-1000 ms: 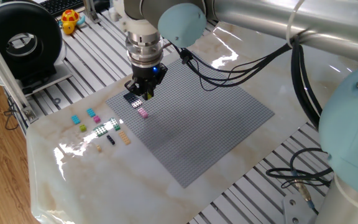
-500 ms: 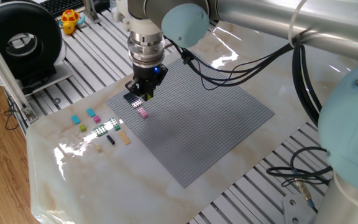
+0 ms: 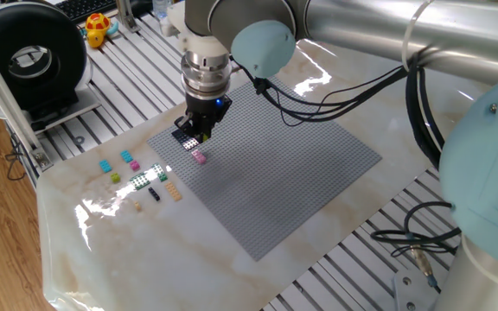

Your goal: Stack small Lego blocks randomly, one at a time

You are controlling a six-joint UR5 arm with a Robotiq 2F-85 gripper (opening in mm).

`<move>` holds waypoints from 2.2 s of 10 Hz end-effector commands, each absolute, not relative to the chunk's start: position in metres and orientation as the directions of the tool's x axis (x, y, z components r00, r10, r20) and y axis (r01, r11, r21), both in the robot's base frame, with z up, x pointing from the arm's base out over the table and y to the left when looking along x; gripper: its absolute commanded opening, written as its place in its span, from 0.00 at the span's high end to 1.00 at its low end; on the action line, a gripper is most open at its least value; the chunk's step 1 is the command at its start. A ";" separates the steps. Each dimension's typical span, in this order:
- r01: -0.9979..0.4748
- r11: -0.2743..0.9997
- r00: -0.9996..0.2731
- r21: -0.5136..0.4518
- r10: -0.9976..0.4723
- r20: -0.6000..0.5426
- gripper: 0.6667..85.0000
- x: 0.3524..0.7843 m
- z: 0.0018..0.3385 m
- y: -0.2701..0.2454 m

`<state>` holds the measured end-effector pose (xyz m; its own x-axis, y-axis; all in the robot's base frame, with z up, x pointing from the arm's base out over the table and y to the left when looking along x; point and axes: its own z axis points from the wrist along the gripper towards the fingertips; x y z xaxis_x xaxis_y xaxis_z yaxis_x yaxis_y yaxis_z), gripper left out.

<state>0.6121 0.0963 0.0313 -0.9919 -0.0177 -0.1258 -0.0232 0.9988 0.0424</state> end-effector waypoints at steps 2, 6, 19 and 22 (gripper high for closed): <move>-0.022 0.998 -0.990 0.052 -0.014 -0.138 0.99 0.611 0.028 0.095; 0.001 0.998 -0.995 0.056 0.007 -0.104 0.99 0.602 0.028 0.096; -0.008 0.999 -0.990 0.054 0.000 -0.142 0.99 0.602 0.009 0.100; -0.007 0.998 -0.990 0.057 0.002 -0.142 0.99 0.601 0.009 0.099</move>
